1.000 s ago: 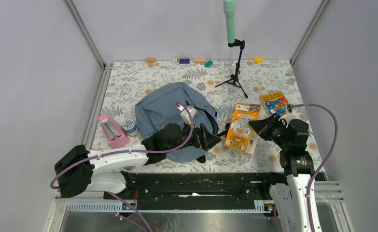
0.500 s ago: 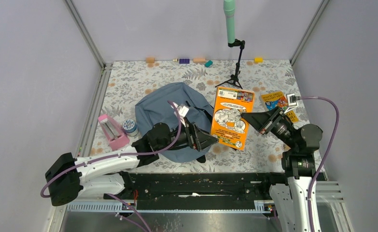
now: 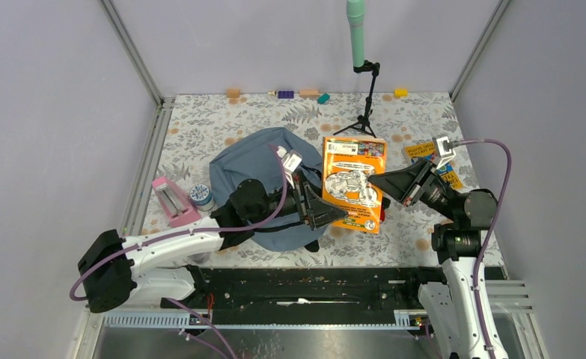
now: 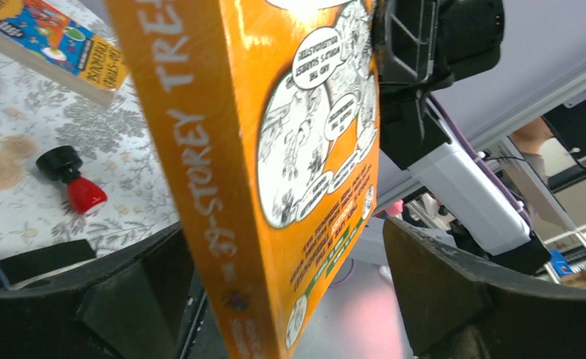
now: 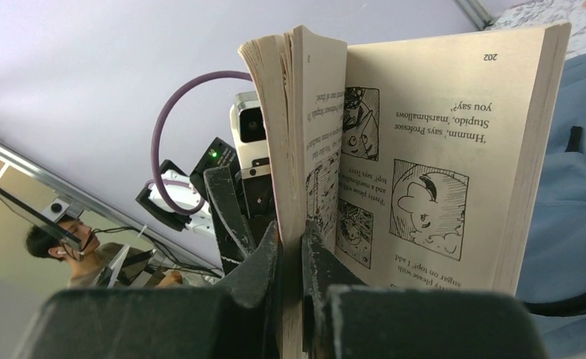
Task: Pack the student bag
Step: Pick up the book from the center of the board.
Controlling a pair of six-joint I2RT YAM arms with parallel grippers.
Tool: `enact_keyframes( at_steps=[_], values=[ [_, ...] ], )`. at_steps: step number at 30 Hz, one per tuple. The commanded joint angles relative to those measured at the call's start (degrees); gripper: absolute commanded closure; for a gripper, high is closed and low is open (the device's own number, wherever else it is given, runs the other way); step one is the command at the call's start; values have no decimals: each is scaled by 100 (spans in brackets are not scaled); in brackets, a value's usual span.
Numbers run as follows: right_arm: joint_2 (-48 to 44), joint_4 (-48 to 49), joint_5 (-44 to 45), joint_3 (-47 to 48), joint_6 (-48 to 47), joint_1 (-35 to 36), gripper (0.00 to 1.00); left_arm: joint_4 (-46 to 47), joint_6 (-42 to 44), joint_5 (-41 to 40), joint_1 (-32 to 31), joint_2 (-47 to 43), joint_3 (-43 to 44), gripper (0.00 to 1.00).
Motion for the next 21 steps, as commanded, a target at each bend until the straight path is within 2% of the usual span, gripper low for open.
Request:
enact_keyframes(
  at_steps=[1,4,6,7,8,9,11,13,17,21],
  values=[
    [145,1024,-86,23,243,122,100,926,-129,628,19,308,360,16],
    [189,999,-67,-45,160,139,100,1088,-115,645,21,306,332,49],
    [192,655,-19,-54,-96,142,100,1055,-60,623,21,246,276,72],
    [180,359,42,-49,-307,142,94,1043,-34,599,21,204,228,82],
    [165,14,126,-47,-544,138,83,1035,-12,558,21,155,172,90],
    [151,-398,225,-46,-751,138,67,1034,8,510,21,100,115,98],
    [126,-902,443,-77,-1154,138,35,1019,56,453,21,-26,6,100],
    [147,-1102,601,-153,-1361,142,14,1024,102,412,25,-164,-96,100],
    [287,-923,682,-397,-1331,142,2,1112,252,412,24,-404,-229,100],
    [491,-427,410,-566,-1104,150,0,1140,389,516,21,-511,-240,100]
  ],
)
